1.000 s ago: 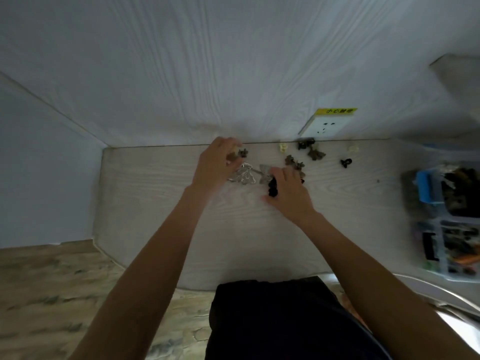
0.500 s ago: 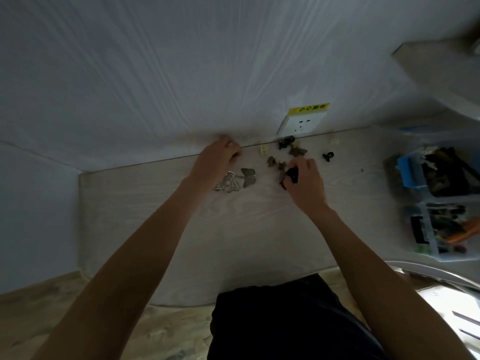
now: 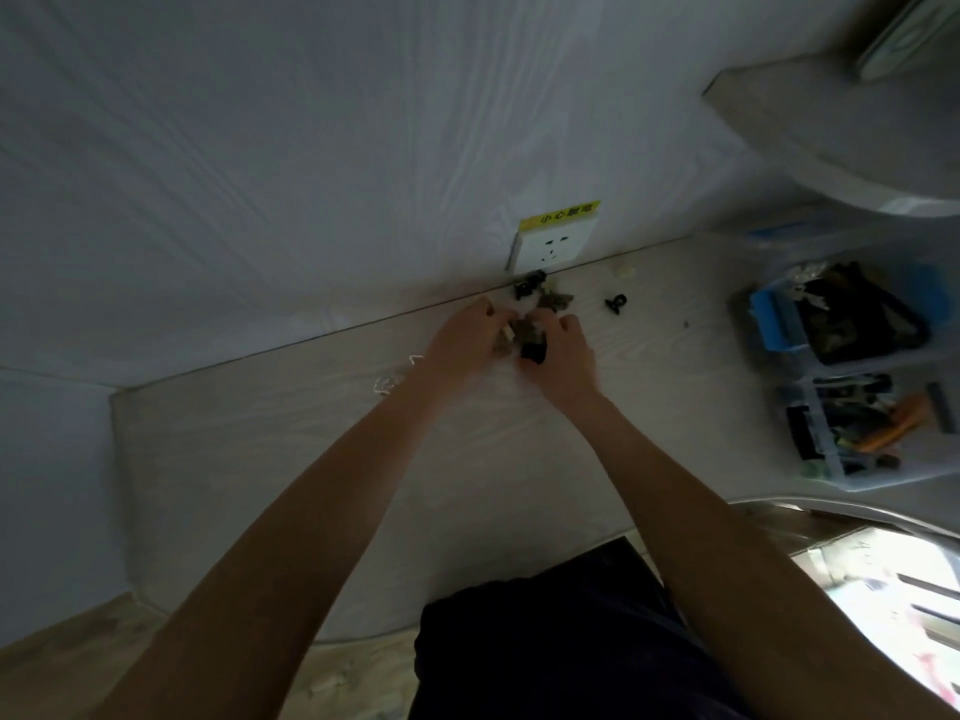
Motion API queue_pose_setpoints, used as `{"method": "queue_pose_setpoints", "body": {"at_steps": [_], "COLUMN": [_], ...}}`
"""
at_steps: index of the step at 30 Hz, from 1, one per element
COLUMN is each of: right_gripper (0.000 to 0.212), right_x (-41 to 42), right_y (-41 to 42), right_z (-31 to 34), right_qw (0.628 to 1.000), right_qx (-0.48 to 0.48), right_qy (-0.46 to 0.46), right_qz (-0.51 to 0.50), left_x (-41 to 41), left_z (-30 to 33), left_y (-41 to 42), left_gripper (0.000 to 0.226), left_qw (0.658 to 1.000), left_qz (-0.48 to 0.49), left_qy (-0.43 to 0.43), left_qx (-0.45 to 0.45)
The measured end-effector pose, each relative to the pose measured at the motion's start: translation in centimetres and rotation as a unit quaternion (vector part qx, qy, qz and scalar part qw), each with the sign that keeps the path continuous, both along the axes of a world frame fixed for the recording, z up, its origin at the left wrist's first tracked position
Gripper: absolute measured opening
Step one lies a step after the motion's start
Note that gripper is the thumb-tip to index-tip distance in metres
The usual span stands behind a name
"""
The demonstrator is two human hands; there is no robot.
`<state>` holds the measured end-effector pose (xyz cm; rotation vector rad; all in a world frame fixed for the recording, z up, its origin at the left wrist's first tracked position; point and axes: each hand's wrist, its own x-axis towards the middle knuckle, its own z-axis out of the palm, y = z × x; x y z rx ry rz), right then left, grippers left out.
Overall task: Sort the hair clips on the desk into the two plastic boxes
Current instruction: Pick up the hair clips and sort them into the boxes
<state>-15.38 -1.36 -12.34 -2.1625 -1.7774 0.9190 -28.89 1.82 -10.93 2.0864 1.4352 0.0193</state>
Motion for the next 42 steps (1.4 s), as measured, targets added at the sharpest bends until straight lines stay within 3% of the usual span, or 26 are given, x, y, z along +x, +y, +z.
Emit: {"method": "queue_pose_setpoints", "body": {"at_steps": [6,10,19,24,29,33,38,42], "right_gripper": [0.04,0.032,0.034,0.034,0.041,0.05,0.042,0.029], "right_x": [1.5,3.7,15.6,25.4,30.8,32.0,31.7,29.5], "right_y": [-0.6,-3.0,-5.9,-4.5,-1.4,0.2,-0.8,-2.7], "right_z": [0.1,0.7,7.2,10.1,9.4,8.8,8.4,8.4], "right_qw": [0.997,0.983,0.952,0.962,0.985,0.992,0.989,0.971], "right_qx": [0.02,0.044,0.161,0.208,0.151,0.116,0.138,0.235], "right_qy": [0.07,0.164,0.24,0.151,0.079,0.038,0.038,0.046], "right_qz": [-0.013,-0.071,-0.106,-0.094,-0.041,-0.025,-0.03,-0.023], "left_x": [2.0,3.7,15.1,24.9,30.6,31.3,30.4,27.5], "left_z": [0.1,0.7,5.4,7.7,7.4,7.0,7.1,6.7], "left_y": [-0.4,-2.4,-5.5,-3.3,-1.9,-1.7,-2.7,-4.2], "left_gripper": [0.028,0.025,0.023,0.027,0.045,0.065,0.059,0.039], "left_qw": [0.998,0.991,0.943,0.945,0.971,0.975,0.981,0.956], "left_qz": [0.049,0.085,0.12,0.073,0.078,0.067,0.009,0.067], "left_qy": [-0.047,-0.101,-0.308,-0.315,-0.227,-0.209,-0.191,-0.277], "left_qx": [-0.02,-0.027,0.021,0.042,0.008,-0.043,-0.015,0.072]}}
